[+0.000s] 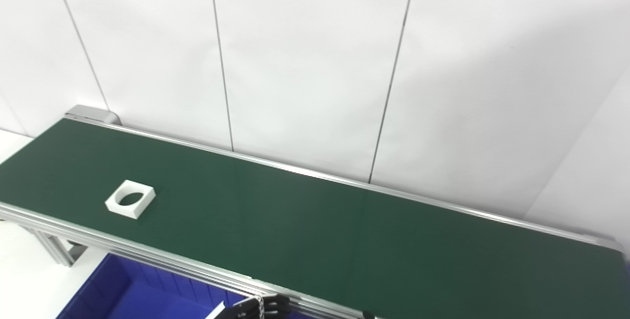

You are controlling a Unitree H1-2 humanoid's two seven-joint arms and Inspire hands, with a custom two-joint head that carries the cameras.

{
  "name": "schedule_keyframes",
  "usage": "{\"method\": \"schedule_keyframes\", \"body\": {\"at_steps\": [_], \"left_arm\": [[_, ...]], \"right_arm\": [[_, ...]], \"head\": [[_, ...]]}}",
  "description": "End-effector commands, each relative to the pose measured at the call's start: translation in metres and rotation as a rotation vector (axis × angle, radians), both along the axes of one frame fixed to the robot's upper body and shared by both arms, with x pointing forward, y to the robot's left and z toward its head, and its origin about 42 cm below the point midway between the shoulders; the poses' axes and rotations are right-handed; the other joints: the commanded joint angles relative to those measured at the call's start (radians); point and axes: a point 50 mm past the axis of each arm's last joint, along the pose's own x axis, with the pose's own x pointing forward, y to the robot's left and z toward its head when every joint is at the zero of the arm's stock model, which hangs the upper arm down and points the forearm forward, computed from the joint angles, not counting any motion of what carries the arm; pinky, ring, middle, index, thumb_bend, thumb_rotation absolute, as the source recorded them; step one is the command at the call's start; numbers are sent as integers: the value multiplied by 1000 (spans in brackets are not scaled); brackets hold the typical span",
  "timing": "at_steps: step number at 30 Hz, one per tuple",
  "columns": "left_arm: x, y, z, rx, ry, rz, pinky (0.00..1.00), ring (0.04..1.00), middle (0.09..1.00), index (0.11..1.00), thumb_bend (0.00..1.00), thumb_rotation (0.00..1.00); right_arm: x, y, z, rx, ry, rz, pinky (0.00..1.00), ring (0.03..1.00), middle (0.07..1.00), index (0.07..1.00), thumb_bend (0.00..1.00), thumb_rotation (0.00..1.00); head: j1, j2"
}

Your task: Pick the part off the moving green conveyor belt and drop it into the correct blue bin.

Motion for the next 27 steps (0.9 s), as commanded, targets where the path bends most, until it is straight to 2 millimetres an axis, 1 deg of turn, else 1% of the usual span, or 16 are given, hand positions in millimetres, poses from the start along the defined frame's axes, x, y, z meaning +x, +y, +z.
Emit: {"method": "schedule_keyframes", "body": {"at_steps": [1, 5, 11, 14, 18, 22, 23, 26, 27], "left_arm": [[9, 0, 10, 11, -78, 0, 702, 745, 777, 777, 957, 303], [11, -1, 12, 17, -85, -2, 699, 741, 773, 774, 956, 300], [10, -2, 18, 28, -108, -7, 689, 735, 772, 770, 953, 296], [10, 1, 27, 25, -133, -7, 691, 739, 775, 771, 955, 279], [12, 8, 51, 34, -189, 9, 692, 744, 777, 772, 948, 244], [20, 21, 85, 48, -273, 38, 711, 756, 776, 774, 939, 229], [24, 25, 97, 71, -303, 48, 712, 757, 776, 774, 939, 228], [36, 36, 133, 153, -373, 61, 733, 779, 802, 799, 922, 302], [38, 37, 141, 168, -381, 62, 739, 787, 813, 808, 916, 316]], "right_arm": [[9, 3, 11, 38, -80, 8, 797, 878, 898, 949, 594, 598], [9, 2, 11, 37, -73, 8, 800, 885, 905, 954, 593, 608], [8, 0, 12, 46, -66, 1, 806, 885, 906, 955, 578, 603], [8, -2, 12, 47, -68, 2, 808, 887, 906, 956, 580, 612], [7, -4, 13, 46, -69, 5, 812, 889, 908, 962, 564, 607], [8, -5, 14, 43, -73, 8, 816, 889, 909, 965, 560, 618], [8, -6, 14, 44, -74, 9, 817, 889, 909, 965, 559, 618], [8, -6, 14, 49, -72, 7, 823, 888, 909, 967, 553, 621], [8, -6, 14, 50, -72, 6, 824, 887, 908, 967, 552, 622]], "head": [[15, -5], [26, -6], [25, 6], [30, 10], [42, 18], [54, 23], [59, 26], [62, 28], [65, 32]]}}
